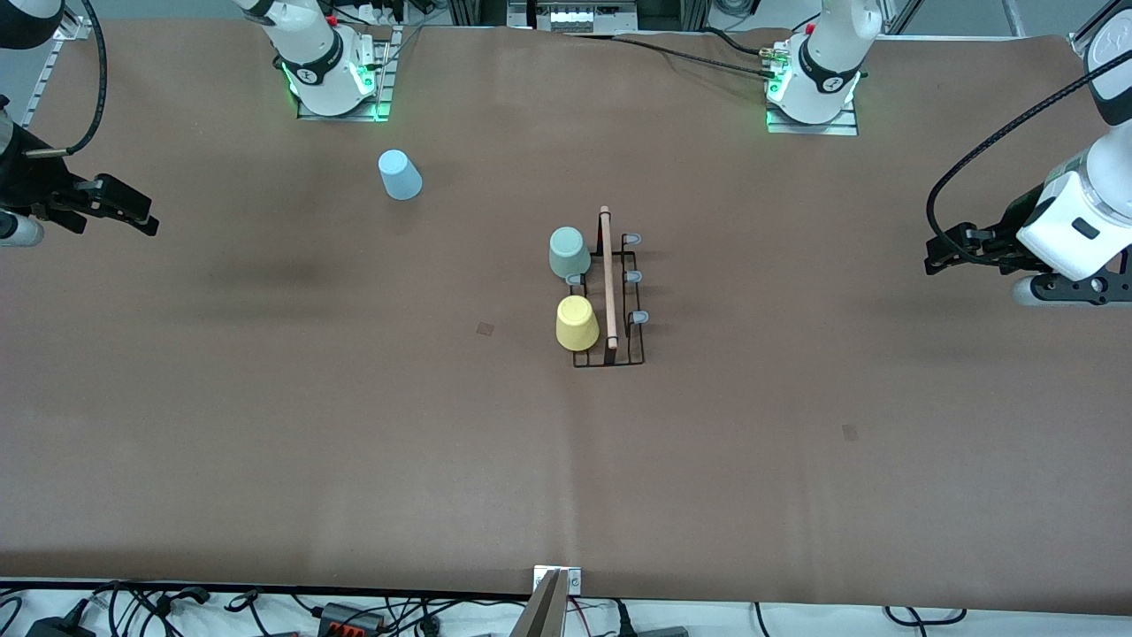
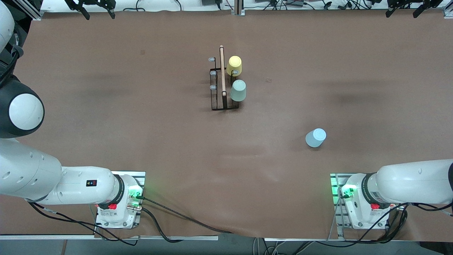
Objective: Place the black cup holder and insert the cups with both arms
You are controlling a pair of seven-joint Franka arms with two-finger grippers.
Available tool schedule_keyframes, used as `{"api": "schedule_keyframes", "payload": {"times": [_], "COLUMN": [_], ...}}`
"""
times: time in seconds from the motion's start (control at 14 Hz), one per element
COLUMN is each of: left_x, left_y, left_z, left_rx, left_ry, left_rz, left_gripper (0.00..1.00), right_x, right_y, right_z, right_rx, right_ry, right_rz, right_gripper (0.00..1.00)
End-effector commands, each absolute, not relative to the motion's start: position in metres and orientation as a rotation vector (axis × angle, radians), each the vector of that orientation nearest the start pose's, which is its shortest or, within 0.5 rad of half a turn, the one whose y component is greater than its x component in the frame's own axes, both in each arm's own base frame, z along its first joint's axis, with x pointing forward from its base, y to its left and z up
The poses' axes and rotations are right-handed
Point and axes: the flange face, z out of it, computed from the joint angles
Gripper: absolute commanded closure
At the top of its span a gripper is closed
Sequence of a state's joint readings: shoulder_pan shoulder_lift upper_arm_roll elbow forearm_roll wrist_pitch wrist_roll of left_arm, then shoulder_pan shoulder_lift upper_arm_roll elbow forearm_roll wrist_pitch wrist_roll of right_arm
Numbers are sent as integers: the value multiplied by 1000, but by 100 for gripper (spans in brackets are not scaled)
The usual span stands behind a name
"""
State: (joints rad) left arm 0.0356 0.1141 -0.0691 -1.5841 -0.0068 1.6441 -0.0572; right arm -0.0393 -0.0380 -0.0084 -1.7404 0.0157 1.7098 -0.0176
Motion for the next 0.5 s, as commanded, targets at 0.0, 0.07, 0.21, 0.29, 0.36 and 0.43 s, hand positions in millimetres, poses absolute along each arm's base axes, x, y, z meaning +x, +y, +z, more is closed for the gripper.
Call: {"api": "schedule_keyframes", "payload": {"times": [0.0, 0.07, 0.21, 0.29, 0.36, 0.43], "left_x": [590, 590, 590, 590, 590, 590], "left_y": [-19, -20, -19, -19, -19, -19], "left_z": [565, 565, 565, 565, 565, 565], "left_rx": [-3165, -3165, -3165, -3165, -3165, -3165], "left_ry": [-56, -54, -56, -56, -56, -56], "left_rz": [94, 94, 94, 94, 94, 94], "left_gripper": [0, 0, 0, 0, 0, 0], "right_x": [546, 547, 550, 552, 554, 555], "right_y": [-22, -21, -20, -21, -24, -26], "right_z": [578, 578, 575, 575, 577, 581], "right_rx": [-3139, -3139, -3141, -3141, -3141, -3144], "right_ry": [15, 13, 5, 10, 20, 19], "right_rz": [-24, -24, -22, -29, -55, -67], "right_gripper": [0, 0, 0, 0, 0, 0]}}
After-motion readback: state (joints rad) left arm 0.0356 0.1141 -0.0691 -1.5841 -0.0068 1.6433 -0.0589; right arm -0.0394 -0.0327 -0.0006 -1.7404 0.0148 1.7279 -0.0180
